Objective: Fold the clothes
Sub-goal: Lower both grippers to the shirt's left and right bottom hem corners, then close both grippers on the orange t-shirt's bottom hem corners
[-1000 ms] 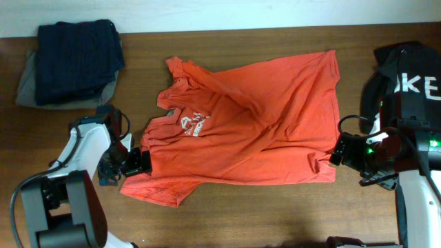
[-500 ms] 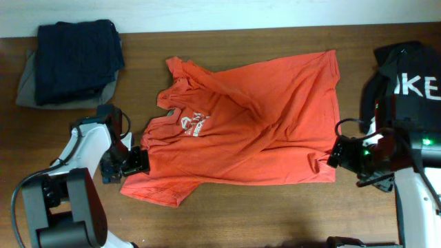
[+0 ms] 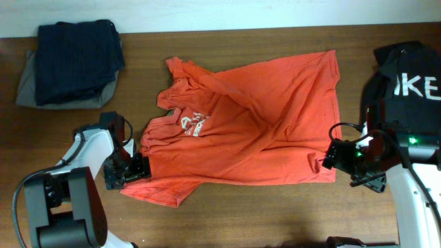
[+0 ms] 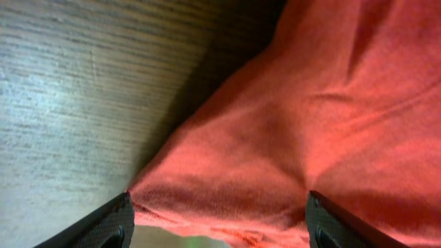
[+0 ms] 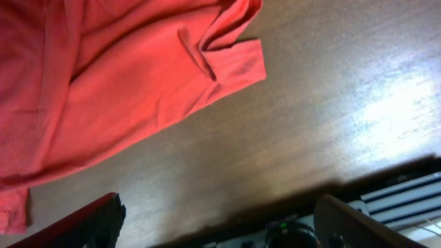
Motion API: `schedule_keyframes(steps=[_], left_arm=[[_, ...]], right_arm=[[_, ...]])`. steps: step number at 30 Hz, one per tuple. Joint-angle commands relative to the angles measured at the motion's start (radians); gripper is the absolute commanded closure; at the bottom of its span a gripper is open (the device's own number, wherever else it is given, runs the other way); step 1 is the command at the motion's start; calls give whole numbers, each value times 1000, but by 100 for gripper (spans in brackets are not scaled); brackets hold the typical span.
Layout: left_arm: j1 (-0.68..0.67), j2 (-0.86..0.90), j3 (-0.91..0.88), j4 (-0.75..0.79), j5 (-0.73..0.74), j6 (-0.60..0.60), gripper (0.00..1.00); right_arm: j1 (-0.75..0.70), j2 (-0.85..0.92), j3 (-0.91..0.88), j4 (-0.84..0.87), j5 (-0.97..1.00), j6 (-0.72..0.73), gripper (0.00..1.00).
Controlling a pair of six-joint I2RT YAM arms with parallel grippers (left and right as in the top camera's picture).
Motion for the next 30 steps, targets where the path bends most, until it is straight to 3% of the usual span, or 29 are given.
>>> schedule_keyframes(steps=[1,4,10,18,25,30], left_arm=[[4,16,-24,13,16,-29,21],[4,16,-26,14,19,-39,27],[4,16,-37,29,19,-39,68],[4,16,-67,61,19,-40,96],[4,16,-97,95,35,-47,99],[4,16,-97,112,42,-47,99]], right_arm=[[5,0,-29,24,-21,13,8],[5,0,-64,64,-27,16,8],[5,15,-191,190,-28,42,8],[5,126,-283,331,-27,56,8],[5,311,-284,456,-28,57,8],[5,404,-284,495,-19,57,21]])
